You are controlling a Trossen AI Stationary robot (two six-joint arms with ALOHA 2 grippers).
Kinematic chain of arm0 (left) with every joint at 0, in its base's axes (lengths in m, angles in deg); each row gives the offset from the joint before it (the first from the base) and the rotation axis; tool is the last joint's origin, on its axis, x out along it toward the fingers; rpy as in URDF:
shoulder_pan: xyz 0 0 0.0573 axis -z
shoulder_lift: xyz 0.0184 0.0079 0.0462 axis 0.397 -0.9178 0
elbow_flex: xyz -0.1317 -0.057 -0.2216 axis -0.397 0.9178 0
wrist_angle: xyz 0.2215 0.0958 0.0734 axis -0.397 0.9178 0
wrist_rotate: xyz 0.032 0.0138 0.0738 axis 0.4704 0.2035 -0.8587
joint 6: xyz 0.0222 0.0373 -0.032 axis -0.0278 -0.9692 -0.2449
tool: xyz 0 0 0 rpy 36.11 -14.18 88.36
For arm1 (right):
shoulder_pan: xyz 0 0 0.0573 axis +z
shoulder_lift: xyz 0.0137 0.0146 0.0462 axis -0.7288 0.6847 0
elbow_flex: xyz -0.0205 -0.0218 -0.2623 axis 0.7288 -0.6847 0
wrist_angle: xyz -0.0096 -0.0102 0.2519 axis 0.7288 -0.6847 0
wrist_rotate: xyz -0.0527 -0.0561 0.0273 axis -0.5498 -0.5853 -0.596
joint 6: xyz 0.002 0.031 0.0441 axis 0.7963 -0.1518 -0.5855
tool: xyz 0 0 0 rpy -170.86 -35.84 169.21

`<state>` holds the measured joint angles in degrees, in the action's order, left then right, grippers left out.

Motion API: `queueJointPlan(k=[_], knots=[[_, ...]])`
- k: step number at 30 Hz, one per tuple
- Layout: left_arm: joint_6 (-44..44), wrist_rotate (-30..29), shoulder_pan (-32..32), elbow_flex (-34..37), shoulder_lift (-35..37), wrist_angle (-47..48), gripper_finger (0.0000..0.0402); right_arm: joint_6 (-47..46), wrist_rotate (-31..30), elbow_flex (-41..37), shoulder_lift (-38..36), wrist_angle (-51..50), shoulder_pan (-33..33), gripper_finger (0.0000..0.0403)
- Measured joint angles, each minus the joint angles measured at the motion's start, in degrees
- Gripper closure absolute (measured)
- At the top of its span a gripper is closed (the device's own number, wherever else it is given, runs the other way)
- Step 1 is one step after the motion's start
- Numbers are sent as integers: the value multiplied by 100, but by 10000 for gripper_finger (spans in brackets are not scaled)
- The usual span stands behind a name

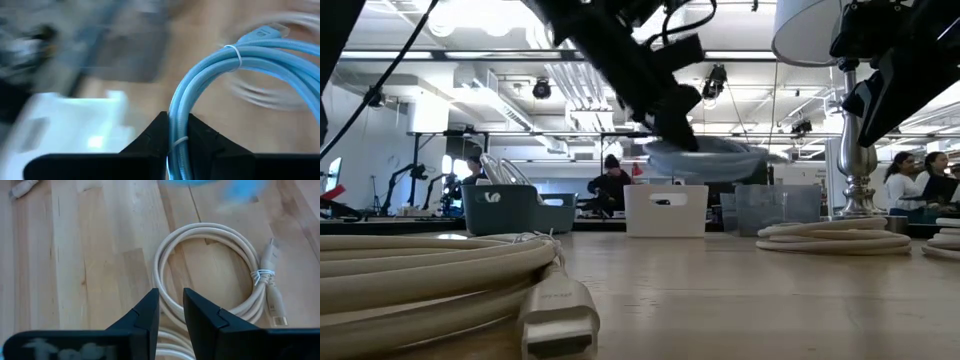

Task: Sort HDMI cables
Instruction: Put the top blue HDMI cable into the white bin

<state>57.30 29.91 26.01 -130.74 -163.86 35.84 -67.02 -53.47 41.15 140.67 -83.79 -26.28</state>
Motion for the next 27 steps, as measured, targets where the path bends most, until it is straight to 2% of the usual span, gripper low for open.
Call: queueJointPlan(k=[4, 8, 18, 27], knots=[[10, -777, -272, -431, 0, 528, 348, 0, 0, 0, 1, 11, 0, 327], [113, -1140, -616, -603, 1, 648, 349, 0, 0, 0, 2, 11, 0, 330], [930, -1425, -1568, -541, 2, 666, 348, 2, -2, 0, 6, 11, 0, 321], [1762, -1507, -2051, -504, -9, 674, 347, 63, -2, 0, 4, 9, 0, 330]])
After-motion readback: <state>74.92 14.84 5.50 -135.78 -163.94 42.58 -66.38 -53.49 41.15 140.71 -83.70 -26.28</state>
